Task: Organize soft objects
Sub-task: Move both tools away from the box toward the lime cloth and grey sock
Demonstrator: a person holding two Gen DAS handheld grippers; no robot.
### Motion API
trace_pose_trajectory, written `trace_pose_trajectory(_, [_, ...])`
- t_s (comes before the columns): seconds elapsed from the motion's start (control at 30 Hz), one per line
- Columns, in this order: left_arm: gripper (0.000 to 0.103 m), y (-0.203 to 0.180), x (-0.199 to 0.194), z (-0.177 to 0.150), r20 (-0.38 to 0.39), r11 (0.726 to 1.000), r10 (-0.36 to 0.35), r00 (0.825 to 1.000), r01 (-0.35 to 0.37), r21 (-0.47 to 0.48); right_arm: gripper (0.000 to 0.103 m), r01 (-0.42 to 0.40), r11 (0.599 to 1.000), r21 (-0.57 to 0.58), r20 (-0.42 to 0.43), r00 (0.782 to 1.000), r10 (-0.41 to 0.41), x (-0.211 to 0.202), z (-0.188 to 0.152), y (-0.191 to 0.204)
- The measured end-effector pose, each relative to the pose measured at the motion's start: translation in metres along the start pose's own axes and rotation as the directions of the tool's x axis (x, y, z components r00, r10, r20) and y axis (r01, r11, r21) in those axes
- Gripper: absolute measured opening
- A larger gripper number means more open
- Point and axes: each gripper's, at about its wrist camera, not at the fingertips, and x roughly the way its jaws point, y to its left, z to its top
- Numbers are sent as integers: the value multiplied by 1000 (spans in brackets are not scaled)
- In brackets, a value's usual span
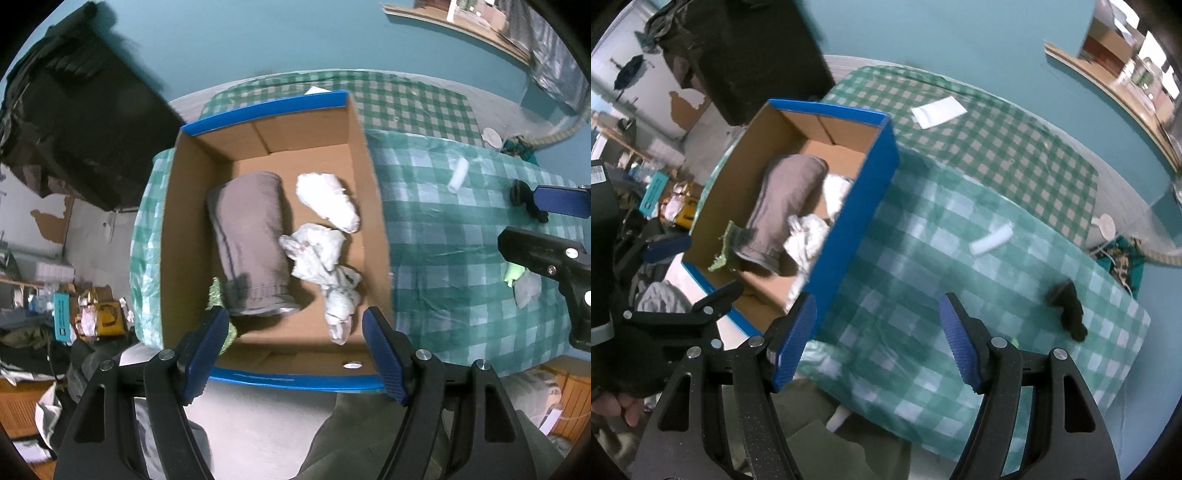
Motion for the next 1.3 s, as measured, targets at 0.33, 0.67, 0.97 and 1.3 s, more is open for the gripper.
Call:
trace_pose_trajectory(0.33, [76,-41,-4,8,10,996,-11,1000,10,93,70,35,993,109,-5,999,-34,-11,-31,-50])
trace_pose_trajectory(0.67, [76,-81,-1,14,3,983,-27,1000,26,182,71,63,975,215,-16,998,-61,-13,-60,-101])
trace_pose_trajectory(0.97, [77,-117,11,16,-29,965,-41,999,47,259,73,82,946,313,-40,997,-73,-5,-94,-150])
trace_pose_trajectory(1.3, [77,-156,27,18,-61,944,-76,995,92,317,74,52,923,381,-72,997,-27,26,-121,-173])
